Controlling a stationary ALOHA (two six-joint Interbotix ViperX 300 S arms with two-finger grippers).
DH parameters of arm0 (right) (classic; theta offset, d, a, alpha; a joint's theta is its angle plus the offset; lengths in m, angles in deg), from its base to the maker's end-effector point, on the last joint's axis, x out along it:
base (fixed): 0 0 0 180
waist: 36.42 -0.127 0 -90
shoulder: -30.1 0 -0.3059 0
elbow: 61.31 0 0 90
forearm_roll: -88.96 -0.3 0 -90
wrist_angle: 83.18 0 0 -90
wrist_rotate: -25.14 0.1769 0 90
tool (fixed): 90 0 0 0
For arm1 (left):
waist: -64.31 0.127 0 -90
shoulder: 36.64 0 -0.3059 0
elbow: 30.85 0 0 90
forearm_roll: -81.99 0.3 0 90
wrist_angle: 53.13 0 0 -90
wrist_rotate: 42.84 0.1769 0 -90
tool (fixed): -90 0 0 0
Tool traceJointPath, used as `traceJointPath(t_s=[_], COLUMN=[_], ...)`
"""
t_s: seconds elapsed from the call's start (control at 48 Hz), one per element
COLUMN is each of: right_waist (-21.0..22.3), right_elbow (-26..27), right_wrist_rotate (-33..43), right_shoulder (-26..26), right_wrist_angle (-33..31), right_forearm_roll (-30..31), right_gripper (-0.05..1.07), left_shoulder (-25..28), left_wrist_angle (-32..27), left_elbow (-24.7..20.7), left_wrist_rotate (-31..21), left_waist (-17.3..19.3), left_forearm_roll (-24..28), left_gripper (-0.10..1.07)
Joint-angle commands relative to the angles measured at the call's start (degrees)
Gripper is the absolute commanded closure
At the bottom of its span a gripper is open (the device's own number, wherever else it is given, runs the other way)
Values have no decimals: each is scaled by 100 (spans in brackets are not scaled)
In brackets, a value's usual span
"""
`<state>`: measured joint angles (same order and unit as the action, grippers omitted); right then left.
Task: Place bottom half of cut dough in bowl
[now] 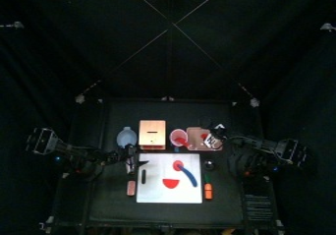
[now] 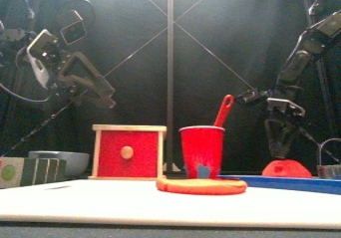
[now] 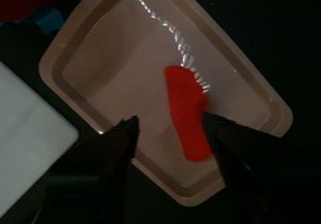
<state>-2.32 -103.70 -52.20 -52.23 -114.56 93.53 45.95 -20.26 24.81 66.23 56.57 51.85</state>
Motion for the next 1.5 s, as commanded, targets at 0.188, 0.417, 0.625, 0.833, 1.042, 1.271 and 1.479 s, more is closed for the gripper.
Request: traceJointPath(t_s=[0.188,0.417,0.625,0.833,1.042,1.271,1.479], right_waist=[18,-123,-1037,-1898,-2496,-2936,-3059], right_elbow=[149,97,-123,-378,-431,-422,-448], right_wrist_rotate=[35,35,53,62,53,62,44], right_shoulder=[404,1055,1608,1890,1828,1775,1705], right_wrist_angle=[9,18,308,1081,1819,2593,2786], right_forearm_roll=[18,-114,-281,-624,-703,-747,-747], right_gripper=[-2,-2,-2,-1,-2,-1,-1], left_shoulder=[-18,-18,0,229,800,1459,1916], left_wrist_angle=[53,44,44,26,-18,-211,-642], left_elbow=[-70,-105,-220,-492,-923,-1468,-1995], left_wrist_rotate=[0,0,0,9,9,-9,-9], left_waist=[-9,-9,-18,-35,-105,-220,-378], left_forearm_roll=[0,9,0,26,272,448,448], left_gripper=[11,11,11,11,10,9,9])
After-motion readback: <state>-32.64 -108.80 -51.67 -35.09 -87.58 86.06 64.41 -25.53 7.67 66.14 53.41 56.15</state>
